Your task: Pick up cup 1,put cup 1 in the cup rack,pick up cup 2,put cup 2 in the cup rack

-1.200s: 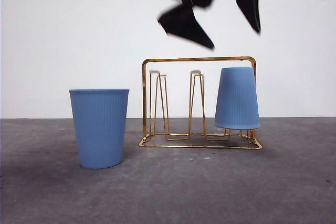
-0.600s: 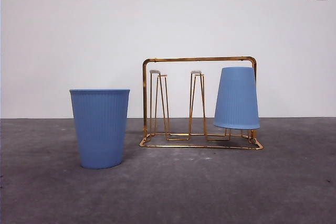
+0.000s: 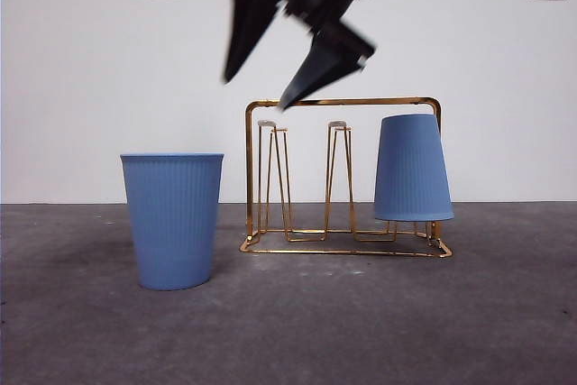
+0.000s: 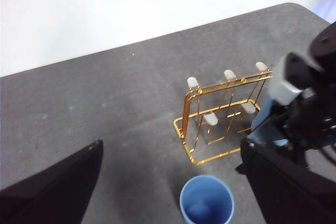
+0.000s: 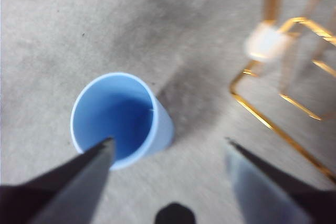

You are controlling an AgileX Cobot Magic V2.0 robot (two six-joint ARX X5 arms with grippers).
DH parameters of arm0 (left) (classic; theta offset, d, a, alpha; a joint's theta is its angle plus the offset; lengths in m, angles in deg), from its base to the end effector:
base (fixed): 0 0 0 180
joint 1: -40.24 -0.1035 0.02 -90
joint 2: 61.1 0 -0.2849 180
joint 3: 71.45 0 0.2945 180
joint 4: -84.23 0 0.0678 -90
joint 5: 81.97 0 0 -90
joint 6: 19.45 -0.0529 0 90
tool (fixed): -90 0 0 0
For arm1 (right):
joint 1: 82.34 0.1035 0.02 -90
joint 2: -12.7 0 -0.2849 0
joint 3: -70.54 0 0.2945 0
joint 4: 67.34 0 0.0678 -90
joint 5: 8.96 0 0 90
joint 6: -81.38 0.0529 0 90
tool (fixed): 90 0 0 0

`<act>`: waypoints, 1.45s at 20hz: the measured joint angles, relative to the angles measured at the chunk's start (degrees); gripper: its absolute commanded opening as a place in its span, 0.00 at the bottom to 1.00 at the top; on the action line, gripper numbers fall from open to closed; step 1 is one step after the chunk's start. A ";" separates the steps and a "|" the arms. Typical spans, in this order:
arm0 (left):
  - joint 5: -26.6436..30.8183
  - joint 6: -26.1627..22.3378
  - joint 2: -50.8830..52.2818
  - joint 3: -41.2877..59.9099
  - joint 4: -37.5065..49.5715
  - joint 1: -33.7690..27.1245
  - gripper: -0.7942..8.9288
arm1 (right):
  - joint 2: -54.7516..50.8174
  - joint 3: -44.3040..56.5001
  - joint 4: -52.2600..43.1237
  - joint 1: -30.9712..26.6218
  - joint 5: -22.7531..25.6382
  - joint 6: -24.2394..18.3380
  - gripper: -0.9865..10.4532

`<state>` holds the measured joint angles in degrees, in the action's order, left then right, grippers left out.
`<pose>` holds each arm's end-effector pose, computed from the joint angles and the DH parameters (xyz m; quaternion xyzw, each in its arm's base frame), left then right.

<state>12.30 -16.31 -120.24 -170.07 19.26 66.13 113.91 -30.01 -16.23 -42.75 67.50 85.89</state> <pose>0.1906 -0.0881 0.4834 0.0311 0.2179 -0.1770 0.9593 0.3340 0.2923 0.2859 -0.0667 0.4408 0.3853 0.8079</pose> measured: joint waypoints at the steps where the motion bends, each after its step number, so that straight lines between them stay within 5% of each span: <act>1: 0.00 -0.15 0.15 0.00 -0.76 -0.35 0.53 | 1.29 0.00 -1.18 0.61 0.00 0.44 0.46; 11: -3.91 -1.25 0.35 0.22 -4.22 -0.74 0.53 | 11.54 0.00 -5.20 2.78 2.21 2.38 0.44; 12: -5.14 -1.22 0.35 0.22 -4.22 -0.74 0.53 | 12.50 0.00 -5.20 2.75 2.23 2.47 0.40; 15: -11.67 -0.98 0.35 0.24 -3.98 -0.76 0.53 | 13.05 0.00 -5.40 2.97 2.58 2.58 0.06; 16: -14.40 -0.66 0.35 0.24 -2.99 -0.76 0.53 | 13.05 0.00 -5.75 3.10 2.56 2.56 0.08; 22: -28.79 4.17 0.35 0.24 7.67 -0.76 0.53 | 9.73 0.42 -3.69 3.30 3.78 1.57 0.08; 25: -33.62 8.37 0.35 0.31 16.90 -0.76 0.53 | -2.16 0.44 -4.85 3.30 7.43 0.76 0.08; 29: -40.11 18.58 0.33 0.31 39.45 -0.76 0.53 | -22.47 0.26 -7.91 3.28 14.27 -0.68 0.08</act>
<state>-27.80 2.27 -119.91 -169.77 58.72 65.37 91.44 -29.74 -24.15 -39.47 81.78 85.22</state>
